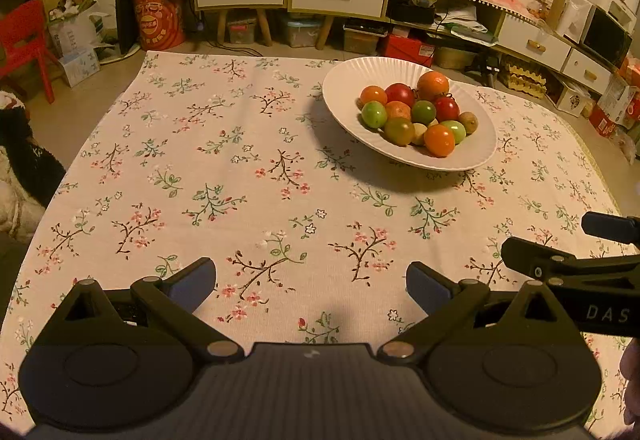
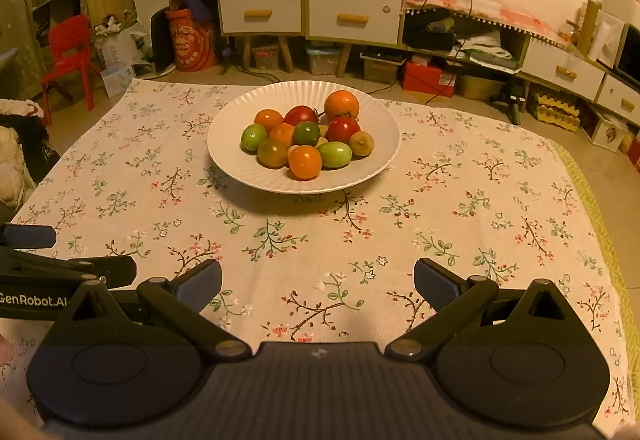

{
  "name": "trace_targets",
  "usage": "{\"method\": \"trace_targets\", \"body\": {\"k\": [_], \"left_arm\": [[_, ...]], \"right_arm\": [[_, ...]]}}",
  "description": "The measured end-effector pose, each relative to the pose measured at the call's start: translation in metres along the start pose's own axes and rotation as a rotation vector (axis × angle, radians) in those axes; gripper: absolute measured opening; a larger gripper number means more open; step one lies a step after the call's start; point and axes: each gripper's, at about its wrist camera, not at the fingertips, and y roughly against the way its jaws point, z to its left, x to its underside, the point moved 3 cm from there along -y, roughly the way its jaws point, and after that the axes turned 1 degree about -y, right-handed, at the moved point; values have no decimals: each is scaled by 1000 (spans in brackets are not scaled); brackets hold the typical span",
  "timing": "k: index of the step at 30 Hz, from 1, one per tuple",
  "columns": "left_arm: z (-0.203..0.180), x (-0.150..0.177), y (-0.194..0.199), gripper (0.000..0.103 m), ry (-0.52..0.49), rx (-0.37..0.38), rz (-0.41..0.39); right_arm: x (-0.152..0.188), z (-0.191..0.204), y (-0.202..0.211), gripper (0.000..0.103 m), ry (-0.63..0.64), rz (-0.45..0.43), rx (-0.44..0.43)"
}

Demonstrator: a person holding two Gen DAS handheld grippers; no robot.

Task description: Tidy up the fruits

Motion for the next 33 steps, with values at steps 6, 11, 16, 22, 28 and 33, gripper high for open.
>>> {"method": "trace_targets", "body": {"k": [6,11,16,22,28,33], "left_arm": [[1,1,0,96,3,-3,2],[1,1,0,96,5,-2,3],[1,1,0,96,6,-2,4],[1,1,-1,96,7,-3,6],[1,1,-1,96,6,-5,6],[2,1,0,96,6,-8,-4]], "right_arm": [[0,0,-1,102,-3,7,0],[0,0,-2,102,-5,10,-1],[1,0,-2,102,-6,10,-1],[0,0,-2,102,-8,14,-1],[1,0,-2,102,-8,15,-1],[2,1,-3,102,-9,17,-2]]}}
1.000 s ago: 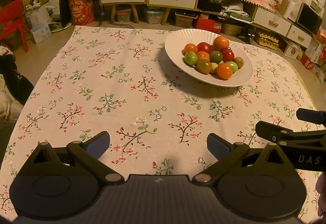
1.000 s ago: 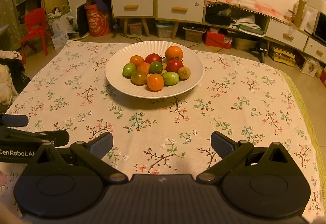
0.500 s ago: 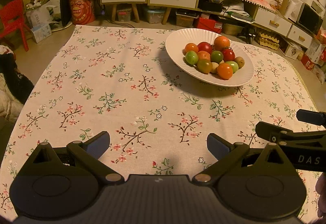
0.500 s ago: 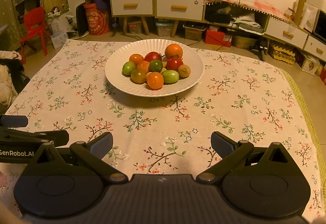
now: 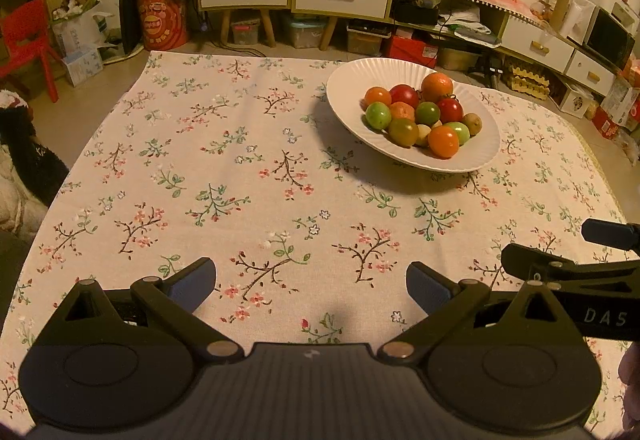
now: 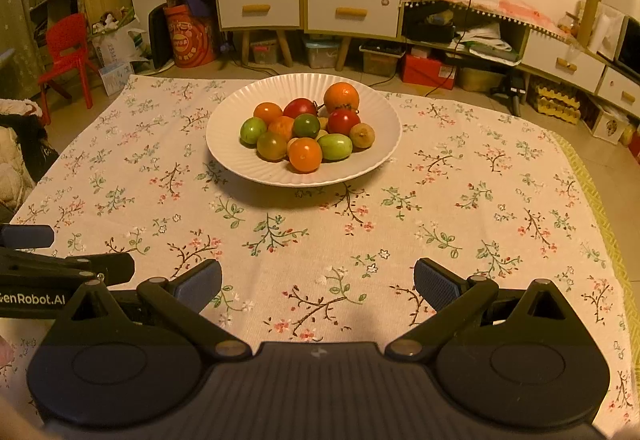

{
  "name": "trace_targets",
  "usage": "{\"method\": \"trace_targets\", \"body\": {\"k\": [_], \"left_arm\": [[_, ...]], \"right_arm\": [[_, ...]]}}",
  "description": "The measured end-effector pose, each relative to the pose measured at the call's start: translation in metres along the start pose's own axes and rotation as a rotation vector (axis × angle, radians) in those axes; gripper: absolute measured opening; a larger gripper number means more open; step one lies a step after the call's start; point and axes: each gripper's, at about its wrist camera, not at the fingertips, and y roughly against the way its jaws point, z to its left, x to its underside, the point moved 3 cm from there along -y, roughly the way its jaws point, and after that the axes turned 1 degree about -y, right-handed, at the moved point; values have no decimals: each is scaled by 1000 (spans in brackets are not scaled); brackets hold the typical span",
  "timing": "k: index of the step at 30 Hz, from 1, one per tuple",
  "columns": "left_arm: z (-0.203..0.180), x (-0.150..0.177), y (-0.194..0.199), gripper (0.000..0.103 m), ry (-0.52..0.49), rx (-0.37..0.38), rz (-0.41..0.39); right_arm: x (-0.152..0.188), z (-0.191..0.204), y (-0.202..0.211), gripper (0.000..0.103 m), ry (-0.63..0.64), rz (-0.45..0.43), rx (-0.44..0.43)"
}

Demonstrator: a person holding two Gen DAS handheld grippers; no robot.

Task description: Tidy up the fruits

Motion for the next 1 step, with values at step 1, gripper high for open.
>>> {"method": "trace_targets", "body": {"k": [1], "left_arm": [[0,0,0,96,-1,1,0]], "right_arm": [[0,0,0,103,0,1,1]]}}
